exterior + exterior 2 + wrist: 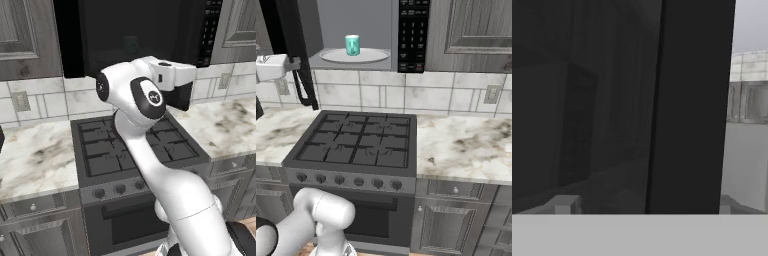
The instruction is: Pick the mug from the counter and place it inside the microwave. Then close the microwave.
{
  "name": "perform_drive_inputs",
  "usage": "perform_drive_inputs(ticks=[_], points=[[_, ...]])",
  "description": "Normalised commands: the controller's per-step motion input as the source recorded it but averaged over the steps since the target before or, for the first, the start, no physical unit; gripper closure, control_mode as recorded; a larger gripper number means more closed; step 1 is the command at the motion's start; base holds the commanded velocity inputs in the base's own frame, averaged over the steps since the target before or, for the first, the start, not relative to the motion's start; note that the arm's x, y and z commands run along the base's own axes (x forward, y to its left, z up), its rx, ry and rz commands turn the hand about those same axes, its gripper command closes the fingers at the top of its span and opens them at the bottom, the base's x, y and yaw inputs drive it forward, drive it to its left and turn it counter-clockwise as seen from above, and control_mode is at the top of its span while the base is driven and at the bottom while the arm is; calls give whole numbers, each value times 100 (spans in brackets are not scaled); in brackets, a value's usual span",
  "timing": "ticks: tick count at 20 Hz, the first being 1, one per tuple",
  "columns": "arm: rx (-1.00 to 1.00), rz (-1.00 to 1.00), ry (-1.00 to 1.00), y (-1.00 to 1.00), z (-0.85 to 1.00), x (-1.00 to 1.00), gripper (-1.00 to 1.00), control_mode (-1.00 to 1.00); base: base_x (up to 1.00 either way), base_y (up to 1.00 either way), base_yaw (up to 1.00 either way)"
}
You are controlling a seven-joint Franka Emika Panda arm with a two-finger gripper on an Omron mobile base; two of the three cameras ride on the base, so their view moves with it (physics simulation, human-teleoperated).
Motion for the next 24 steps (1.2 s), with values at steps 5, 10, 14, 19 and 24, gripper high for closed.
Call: perform_drive_inputs(ticks=[5, 10, 14, 19, 24], points=[[0, 10, 1, -44, 0, 54, -100, -100, 0, 0, 0], [0, 11, 2, -39, 0, 46, -100, -100, 0, 0, 0], [0, 13, 0, -32, 0, 46, -100, -100, 0, 0, 0], [0, 13, 3, -24, 1, 52, -100, -100, 0, 0, 0], [0, 13, 4, -14, 0, 55, -100, -100, 0, 0, 0]])
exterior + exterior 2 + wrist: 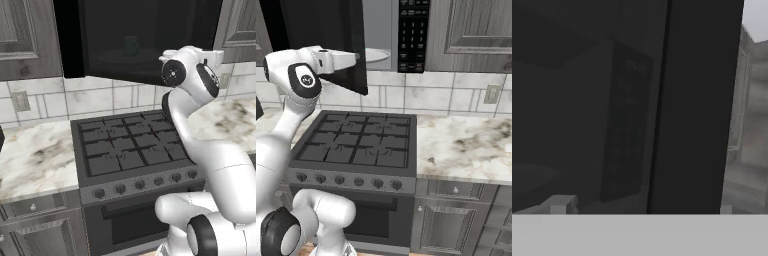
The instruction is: Pick the mug from the counter and place it inside the microwave. Then close the microwave.
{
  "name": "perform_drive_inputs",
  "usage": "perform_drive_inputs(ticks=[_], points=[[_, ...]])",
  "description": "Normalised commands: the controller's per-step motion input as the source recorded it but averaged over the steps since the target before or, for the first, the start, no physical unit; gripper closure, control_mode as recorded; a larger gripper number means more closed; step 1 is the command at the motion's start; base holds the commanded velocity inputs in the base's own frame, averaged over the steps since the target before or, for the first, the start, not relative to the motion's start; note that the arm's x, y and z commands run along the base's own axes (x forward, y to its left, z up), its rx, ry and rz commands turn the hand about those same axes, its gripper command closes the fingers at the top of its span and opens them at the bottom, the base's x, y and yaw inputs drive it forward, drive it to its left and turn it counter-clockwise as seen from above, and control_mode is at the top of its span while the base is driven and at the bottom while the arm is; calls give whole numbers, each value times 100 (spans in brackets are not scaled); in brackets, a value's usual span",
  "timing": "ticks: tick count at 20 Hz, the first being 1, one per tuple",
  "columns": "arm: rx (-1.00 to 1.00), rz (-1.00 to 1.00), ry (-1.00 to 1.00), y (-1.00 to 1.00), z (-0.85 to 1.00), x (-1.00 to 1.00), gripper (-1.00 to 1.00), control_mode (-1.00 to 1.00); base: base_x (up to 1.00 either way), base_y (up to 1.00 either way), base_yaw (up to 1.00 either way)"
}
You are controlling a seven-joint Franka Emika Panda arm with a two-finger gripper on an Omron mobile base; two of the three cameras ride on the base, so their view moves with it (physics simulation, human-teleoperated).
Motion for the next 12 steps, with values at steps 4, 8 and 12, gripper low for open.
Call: perform_drive_inputs(ticks=[4, 8, 12], points=[[0, 14, 2, -8, 0, 64, -100, -100, 0, 0, 0], [0, 13, 3, -6, 1, 63, -100, -100, 0, 0, 0], [0, 13, 6, -8, 9, 60, -100, -100, 0, 0, 0]])
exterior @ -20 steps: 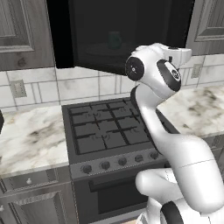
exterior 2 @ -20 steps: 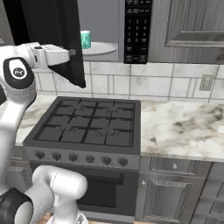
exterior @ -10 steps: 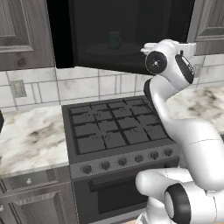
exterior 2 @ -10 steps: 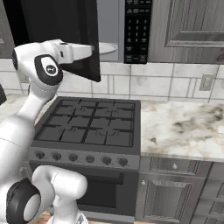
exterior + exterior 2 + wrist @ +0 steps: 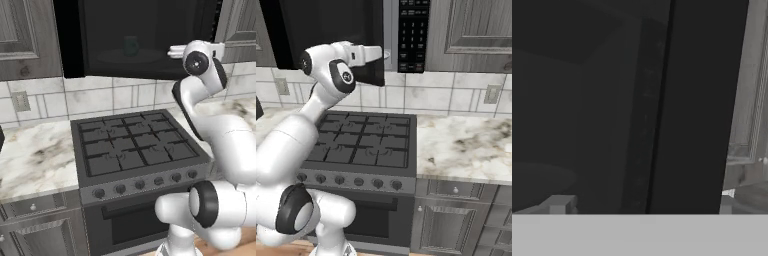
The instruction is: Pick the mug from the counter and place it inside the microwave. Then close the microwave.
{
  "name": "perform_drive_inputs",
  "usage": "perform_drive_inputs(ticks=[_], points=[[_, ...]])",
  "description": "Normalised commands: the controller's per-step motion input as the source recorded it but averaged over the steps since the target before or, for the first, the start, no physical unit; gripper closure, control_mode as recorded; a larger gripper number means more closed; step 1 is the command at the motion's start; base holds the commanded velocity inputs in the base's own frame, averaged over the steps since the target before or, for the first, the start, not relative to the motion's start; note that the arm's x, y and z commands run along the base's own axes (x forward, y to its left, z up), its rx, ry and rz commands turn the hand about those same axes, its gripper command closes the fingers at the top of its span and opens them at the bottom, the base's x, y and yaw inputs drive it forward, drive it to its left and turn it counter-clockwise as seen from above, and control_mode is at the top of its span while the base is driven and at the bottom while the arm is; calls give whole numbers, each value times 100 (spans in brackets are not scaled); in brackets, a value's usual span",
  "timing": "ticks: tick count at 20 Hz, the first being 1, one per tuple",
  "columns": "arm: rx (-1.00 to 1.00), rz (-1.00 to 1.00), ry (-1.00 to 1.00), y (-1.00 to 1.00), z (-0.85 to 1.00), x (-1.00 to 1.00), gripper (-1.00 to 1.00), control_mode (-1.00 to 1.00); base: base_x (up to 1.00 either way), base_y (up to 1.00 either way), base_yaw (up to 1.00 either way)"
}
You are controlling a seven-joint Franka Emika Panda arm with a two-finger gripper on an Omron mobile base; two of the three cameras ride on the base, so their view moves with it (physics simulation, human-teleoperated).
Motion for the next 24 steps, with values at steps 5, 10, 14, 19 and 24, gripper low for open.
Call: perform_drive_inputs(ticks=[5, 10, 14, 19, 24], points=[[0, 13, 12, -12, 10, 54, -100, -100, 0, 0, 0], [0, 12, 11, -12, 17, 34, -100, -100, 0, 0, 0], [0, 11, 8, -10, 10, 40, -100, -100, 0, 0, 0], [0, 11, 4, -6, 5, 40, -100, -100, 0, 0, 0], [0, 10, 0, -1, 2, 39, -100, -100, 0, 0, 0]])
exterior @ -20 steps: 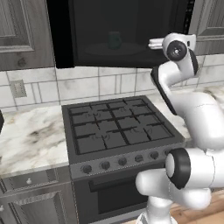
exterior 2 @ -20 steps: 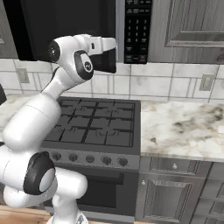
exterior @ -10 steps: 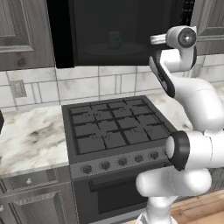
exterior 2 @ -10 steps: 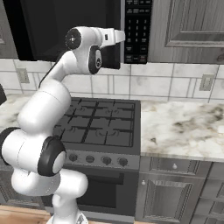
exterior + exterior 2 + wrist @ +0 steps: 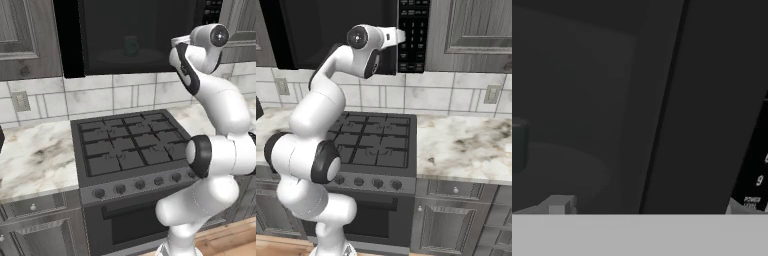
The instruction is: Pick the mug from the counter and place it inside the microwave. Then close the microwave.
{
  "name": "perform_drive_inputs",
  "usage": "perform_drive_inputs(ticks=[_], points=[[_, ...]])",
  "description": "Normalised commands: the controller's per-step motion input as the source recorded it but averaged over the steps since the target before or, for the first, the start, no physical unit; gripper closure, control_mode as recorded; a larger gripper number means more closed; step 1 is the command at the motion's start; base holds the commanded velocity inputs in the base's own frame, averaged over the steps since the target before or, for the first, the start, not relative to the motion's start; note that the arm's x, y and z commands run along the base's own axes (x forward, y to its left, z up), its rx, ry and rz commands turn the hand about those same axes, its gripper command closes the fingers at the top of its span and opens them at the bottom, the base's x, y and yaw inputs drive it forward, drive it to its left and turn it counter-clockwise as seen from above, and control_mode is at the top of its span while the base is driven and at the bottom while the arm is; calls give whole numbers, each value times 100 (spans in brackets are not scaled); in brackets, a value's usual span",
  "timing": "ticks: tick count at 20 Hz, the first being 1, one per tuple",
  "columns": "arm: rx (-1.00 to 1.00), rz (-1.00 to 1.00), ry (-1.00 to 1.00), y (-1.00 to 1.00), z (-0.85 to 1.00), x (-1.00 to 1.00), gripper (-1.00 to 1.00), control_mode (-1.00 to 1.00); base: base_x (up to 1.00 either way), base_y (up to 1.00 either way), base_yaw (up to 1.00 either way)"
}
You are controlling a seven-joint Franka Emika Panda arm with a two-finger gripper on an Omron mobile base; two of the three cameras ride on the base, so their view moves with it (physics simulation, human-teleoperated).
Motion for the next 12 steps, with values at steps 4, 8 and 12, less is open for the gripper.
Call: perform_drive_inputs(ticks=[4, 8, 12], points=[[0, 7, 0, 0, 0, 42, -100, -100, 0, 0, 0], [0, 5, 0, 0, 0, 45, -100, -100, 0, 0, 0], [0, 2, 0, 0, 0, 44, -100, -100, 0, 0, 0]])
